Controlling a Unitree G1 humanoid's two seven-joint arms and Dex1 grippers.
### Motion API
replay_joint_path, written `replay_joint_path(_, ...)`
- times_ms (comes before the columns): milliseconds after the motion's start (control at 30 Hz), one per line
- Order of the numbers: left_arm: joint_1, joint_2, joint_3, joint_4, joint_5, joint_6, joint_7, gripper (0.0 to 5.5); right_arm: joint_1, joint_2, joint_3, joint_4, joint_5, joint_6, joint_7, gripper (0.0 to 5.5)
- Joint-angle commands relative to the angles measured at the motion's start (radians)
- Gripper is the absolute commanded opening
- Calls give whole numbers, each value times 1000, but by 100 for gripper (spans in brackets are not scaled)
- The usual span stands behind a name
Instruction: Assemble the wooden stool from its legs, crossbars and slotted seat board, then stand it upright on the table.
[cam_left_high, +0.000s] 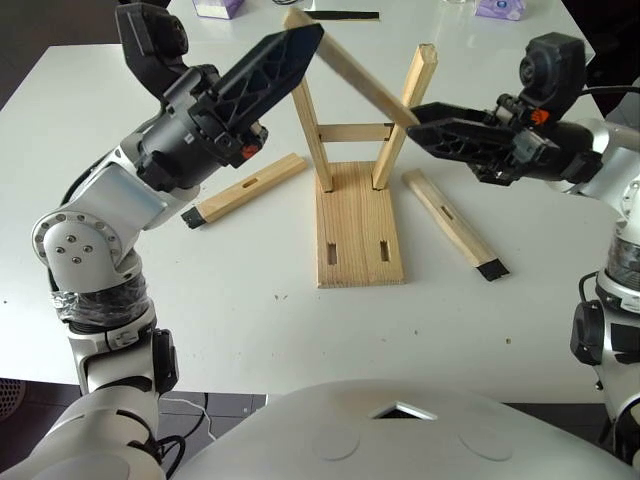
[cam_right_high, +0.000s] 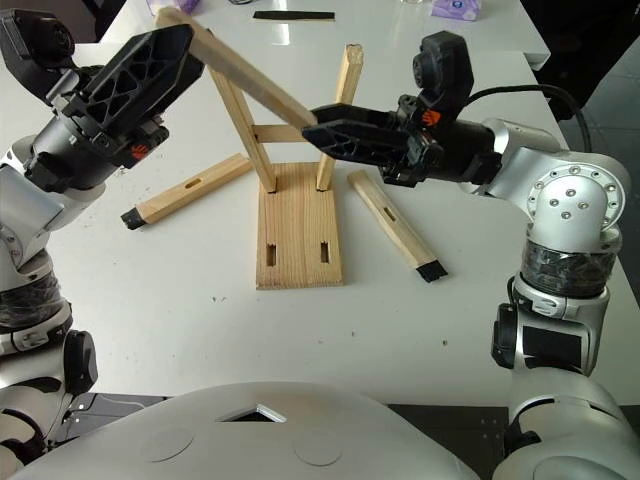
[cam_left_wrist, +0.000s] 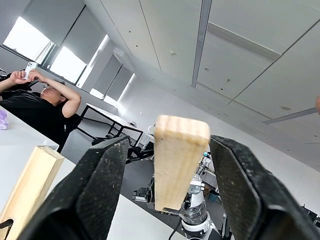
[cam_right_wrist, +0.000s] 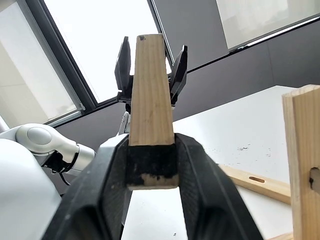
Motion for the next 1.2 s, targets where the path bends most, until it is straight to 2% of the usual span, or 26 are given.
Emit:
replay_joint_path(33,-9,16,-8,-2,14,7,-27,292,-8,-13,16,-1,-2,21,6,130)
replay_joint_path(267,0,18,-21,-12,34,12,-51,292,-7,1,29,-2,-1,26,-6,130)
replay_joint_path(633,-19,20,-28,-27,100,1,-82,132,-11,5,47,3,-30,17,12,130)
replay_joint_path(967,-13,20,-14,-29,155,-26,-114,132,-8,15,49,15,-86,-46,25,130)
replay_joint_path(1000,-11,18,-15,-28,163,-29,-116,132,-2,17,54,9,-103,-70,46,167)
replay_joint_path(1200,0,35,-10,-15,223,-33,-151,132,52,27,88,-3,-217,-168,63,254)
